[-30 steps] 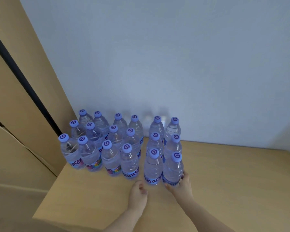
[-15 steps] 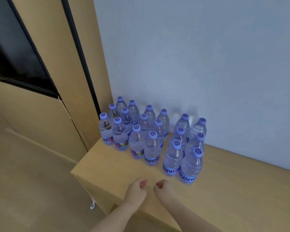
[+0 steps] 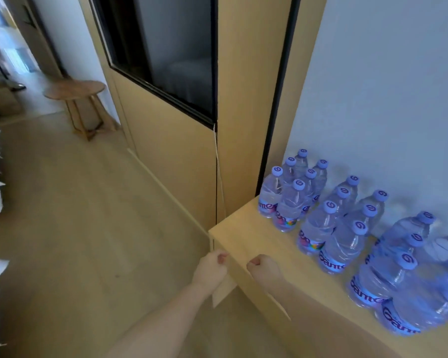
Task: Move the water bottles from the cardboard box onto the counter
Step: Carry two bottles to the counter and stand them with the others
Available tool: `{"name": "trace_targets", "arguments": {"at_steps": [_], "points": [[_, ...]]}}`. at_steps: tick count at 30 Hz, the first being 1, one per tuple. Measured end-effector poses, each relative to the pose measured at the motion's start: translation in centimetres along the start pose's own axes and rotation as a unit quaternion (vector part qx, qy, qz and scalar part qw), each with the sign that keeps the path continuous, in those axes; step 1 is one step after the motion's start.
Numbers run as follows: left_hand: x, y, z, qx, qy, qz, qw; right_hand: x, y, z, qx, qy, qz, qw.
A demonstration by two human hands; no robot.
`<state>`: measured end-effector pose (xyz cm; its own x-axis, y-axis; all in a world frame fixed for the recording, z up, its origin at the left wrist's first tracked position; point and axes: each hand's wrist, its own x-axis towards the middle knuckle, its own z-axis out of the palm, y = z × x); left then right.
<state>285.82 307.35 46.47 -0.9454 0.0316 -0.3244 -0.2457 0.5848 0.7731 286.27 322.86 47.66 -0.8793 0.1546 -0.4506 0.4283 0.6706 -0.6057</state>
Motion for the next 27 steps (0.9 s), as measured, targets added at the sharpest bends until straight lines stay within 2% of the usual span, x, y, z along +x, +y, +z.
{"name": "trace_targets", "arguments": {"at_steps": [8,12,18,22,27], "points": [[4.0,-8.9,-14.3,0.08,0.076,-0.06,0.992,4.5,-14.1,8.0,-0.063,-0.099,-0.085,0.989],[4.2,-13.7,-21.4,0.094,0.081,-0.115,0.986,6.4,-21.0,12.6,-0.065,-0.141,-0.126,0.98],[3.7,-20.7,-29.3,0.087,0.129,-0.207,0.966,8.6,-28.5,21.1,-0.102,-0.206,-0.143,0.963],[5.0,-24.5,-33.9,0.094,0.13,-0.262,0.952,10.8,-33.4,26.7,-0.151,-0.265,-0.147,0.941],[10.1,-28.4,-41.2,0.116,0.113,-0.286,0.944,15.7,-41.8,32.8,-0.198,-0.306,-0.168,0.916]]}}
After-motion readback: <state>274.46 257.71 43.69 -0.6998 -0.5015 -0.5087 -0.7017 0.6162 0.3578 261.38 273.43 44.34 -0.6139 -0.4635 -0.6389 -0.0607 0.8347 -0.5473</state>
